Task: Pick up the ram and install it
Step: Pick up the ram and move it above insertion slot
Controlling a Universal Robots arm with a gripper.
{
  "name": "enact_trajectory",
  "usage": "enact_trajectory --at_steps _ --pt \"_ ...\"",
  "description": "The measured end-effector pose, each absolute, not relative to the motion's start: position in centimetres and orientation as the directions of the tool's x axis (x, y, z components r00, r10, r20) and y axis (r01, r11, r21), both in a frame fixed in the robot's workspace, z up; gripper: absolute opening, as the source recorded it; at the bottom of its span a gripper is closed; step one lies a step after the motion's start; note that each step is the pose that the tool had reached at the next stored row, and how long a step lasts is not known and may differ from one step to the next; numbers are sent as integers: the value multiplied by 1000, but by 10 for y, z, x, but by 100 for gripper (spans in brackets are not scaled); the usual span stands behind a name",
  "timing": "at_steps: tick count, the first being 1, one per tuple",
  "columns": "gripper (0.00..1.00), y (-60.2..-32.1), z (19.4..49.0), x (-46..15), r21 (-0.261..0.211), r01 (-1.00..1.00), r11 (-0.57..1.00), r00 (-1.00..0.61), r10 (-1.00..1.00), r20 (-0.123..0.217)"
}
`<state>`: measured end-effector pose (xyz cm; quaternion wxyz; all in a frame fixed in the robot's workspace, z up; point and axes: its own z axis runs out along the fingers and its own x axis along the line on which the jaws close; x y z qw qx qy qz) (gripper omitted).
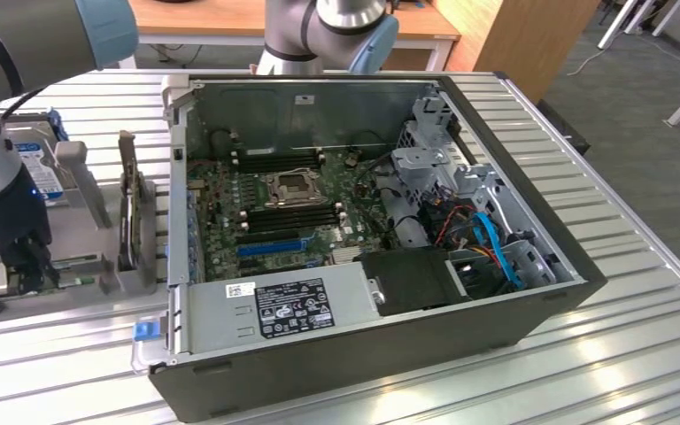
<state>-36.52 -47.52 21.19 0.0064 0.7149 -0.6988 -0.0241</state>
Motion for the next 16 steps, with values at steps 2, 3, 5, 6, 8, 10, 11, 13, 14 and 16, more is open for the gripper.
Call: enact_trajectory --at_steps 2,3,5,6,8,10,11,13,14,16 --pt "12 -475 216 -365 43 -999 -23 22 -999 -25" --pt "12 -475 219 -365 43 -999 -23 22 -999 -25" --pt "12 -475 224 -365 43 -999 -23 22 -999 -25" --pt "12 -475 226 -365 43 -999 -23 22 -999 -25" --pt "12 -475 231 -365 43 -999 -23 22 -999 -25" --pt "12 -475 237 -365 43 -999 -23 22 -999 -25" --pt "12 -475 239 -365 43 -999 -23 22 -999 -25" --pt "12 -475 245 -365 43 -999 -23 22 -999 -25" --pt "12 -475 247 -365 43 -999 -23 22 -999 -25" --pt "12 -475 253 -365 43 -999 -23 22 -999 -25"
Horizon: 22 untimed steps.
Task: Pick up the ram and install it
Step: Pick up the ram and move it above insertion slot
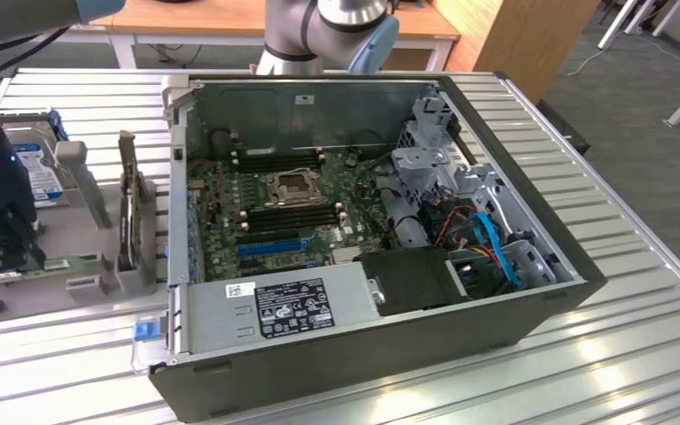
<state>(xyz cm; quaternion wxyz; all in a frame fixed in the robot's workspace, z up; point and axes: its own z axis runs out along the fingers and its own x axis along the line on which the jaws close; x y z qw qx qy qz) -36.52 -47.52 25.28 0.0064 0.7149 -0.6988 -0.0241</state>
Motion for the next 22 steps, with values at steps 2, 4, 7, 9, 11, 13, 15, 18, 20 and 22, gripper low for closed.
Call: enact_trajectory --at_steps 2,4,7,9,11,13,15,18,20,22 --pt "12 -475 258 -365 43 -999 -23 22 -999 -25" --pt "12 -475 264 -365 43 -999 -23 22 -999 -25" --pt "12 -475 272 -365 43 -999 -23 22 -999 -25" --pt "12 -475 277 -365 43 -999 -23 22 -999 -25" --pt "12 -475 283 -365 43 -999 -23 22 -999 -25" --pt "12 -475 289 -365 43 -999 -23 22 -999 -25" --pt "12 -475 296 -365 43 -999 -23 22 -999 -25" --pt "12 -475 305 -365 43 -999 -23 22 -999 -25" --pt "12 -475 311 -365 43 -999 -23 22 -999 -25" --pt "12 -475 316 -365 43 -999 -23 22 -999 -25"
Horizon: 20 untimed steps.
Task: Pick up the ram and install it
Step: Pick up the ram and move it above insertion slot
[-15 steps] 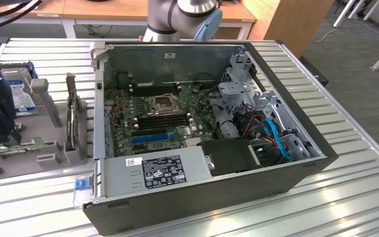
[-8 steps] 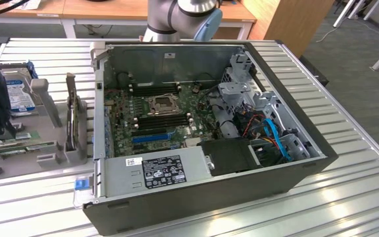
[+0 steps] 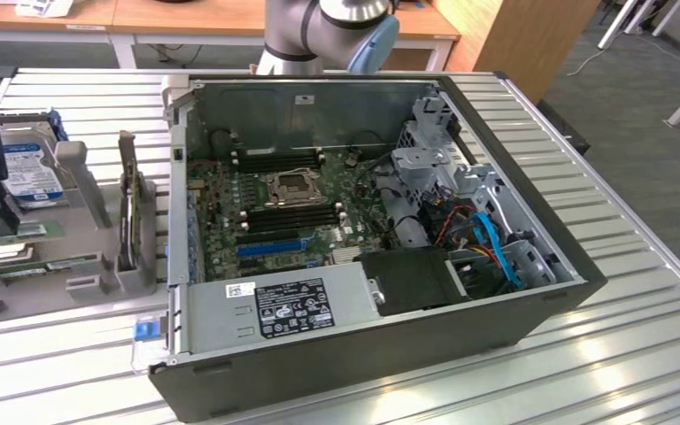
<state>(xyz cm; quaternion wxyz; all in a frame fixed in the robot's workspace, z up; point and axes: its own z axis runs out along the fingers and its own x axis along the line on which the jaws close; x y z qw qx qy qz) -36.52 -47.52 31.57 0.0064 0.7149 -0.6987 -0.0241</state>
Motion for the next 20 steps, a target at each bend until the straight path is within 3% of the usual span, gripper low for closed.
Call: enact_trajectory --at_steps 20 --pt "12 -475 365 -365 43 -999 -23 22 -999 -25"
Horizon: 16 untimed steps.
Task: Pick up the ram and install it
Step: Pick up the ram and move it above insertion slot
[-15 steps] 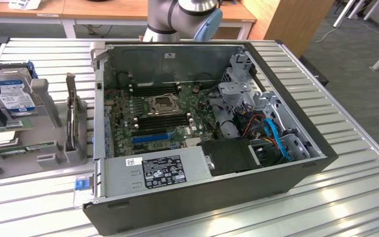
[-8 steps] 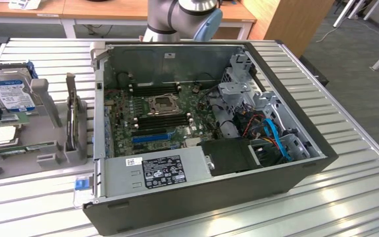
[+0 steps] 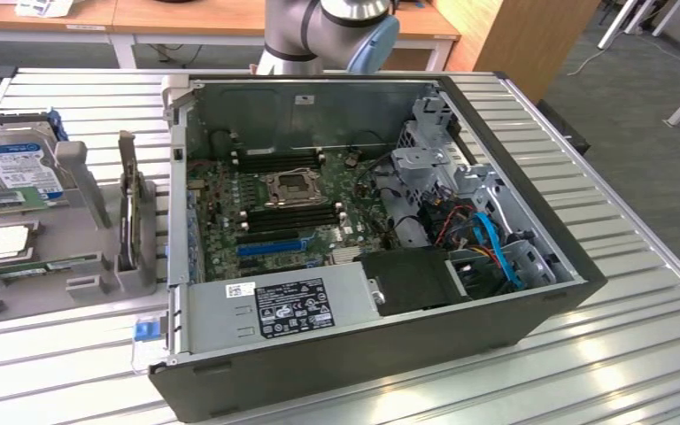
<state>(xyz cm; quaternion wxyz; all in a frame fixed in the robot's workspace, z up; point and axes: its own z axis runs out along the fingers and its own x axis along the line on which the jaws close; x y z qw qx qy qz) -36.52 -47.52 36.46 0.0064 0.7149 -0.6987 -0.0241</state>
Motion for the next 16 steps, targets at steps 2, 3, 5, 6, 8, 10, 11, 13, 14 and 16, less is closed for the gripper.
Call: enact_trajectory --at_steps 2,3,5,6,8,10,11,13,14,16 --pt "12 -475 369 -365 43 -999 -23 22 -999 -25" --pt "12 -475 371 -365 43 -999 -23 22 -999 -25" --pt "12 -475 376 -365 43 -999 -23 22 -999 -25" --pt "12 -475 378 -365 43 -999 -23 22 -999 -25" --pt "12 -475 382 -365 43 -999 -23 22 -999 -25" --pt "12 -475 386 -365 43 -999 -23 22 -999 -25" --pt "12 -475 388 -365 43 -999 -23 22 -999 -25" --pt "12 -475 392 -365 43 -999 -23 22 -999 -25" --pt "12 -475 394 -365 43 -999 -23 22 -999 -25" --pt "12 -475 395 -365 43 -999 -23 22 -999 -26"
